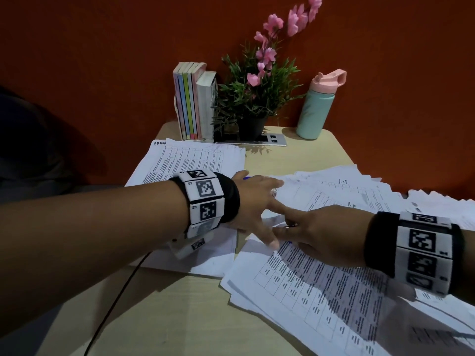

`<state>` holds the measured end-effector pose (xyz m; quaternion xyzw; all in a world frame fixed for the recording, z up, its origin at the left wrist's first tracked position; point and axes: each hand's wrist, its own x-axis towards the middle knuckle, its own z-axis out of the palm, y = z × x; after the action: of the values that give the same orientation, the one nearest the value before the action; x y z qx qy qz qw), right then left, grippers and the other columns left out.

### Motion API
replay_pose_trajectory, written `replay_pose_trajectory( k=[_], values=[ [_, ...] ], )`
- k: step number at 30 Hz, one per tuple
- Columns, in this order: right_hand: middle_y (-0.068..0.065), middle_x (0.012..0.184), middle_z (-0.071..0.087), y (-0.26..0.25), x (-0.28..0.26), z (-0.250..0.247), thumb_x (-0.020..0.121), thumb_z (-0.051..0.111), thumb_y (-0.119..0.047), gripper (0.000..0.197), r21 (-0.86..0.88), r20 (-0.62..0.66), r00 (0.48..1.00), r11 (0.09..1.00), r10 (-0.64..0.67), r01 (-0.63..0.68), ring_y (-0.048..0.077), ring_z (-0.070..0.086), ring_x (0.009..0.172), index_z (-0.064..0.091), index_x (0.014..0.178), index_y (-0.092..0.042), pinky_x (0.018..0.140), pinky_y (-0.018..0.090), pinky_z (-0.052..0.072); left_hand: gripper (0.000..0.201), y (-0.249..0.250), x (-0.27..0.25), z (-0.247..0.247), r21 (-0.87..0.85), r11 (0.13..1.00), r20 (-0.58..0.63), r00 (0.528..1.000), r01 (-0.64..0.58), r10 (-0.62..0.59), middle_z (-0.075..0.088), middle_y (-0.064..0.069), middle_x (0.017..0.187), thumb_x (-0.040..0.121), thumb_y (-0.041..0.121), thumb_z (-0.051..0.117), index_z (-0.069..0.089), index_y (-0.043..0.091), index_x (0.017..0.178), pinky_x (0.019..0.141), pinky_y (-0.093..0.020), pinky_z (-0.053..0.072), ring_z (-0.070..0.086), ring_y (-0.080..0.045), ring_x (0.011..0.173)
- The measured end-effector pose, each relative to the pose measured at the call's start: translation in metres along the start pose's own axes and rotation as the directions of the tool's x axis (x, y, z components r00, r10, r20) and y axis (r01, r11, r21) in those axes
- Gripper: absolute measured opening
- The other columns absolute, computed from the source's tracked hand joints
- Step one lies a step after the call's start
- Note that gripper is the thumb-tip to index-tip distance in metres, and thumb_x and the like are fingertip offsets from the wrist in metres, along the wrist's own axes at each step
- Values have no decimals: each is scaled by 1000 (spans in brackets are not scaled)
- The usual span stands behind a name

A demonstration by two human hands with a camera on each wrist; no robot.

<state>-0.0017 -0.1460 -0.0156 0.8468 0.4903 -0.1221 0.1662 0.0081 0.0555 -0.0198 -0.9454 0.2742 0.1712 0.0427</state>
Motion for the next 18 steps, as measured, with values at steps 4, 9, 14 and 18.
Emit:
replay_pose_trajectory(
  k=[4,9,14,18],
  values=[
    [-9,140,33,2,3,1,103,35,-36,51,-3,5,1000,1000,9,-9,27,63,84,19,150,-45,71,35,52,76,3,2,5,86,996,52,999,-7,3,20,-3,159,75,80,55,39,50,142,116,-61,8,15,-26,149],
    [-8,147,33,0,11,-2,102,37,-34,52,44,-36,999,999,-1,3,29,63,89,24,151,-44,72,37,51,76,4,2,3,46,999,90,996,6,-10,18,-2,162,74,78,59,40,49,141,117,-62,7,15,-26,150],
    [-10,124,41,8,-4,-6,102,32,-36,52,113,-107,992,992,65,-53,19,58,85,17,150,-49,72,34,48,78,5,-3,-3,-2,1000,74,997,9,-9,31,0,156,73,75,63,42,46,142,115,-62,7,24,-23,147],
    [-14,123,43,6,-17,-15,101,36,-34,54,245,-140,984,967,109,-72,11,53,81,19,150,-50,69,27,42,78,-3,-17,-23,-195,977,-12,995,91,-95,49,13,142,76,59,73,42,40,145,110,-39,33,44,-13,131]
  ],
)
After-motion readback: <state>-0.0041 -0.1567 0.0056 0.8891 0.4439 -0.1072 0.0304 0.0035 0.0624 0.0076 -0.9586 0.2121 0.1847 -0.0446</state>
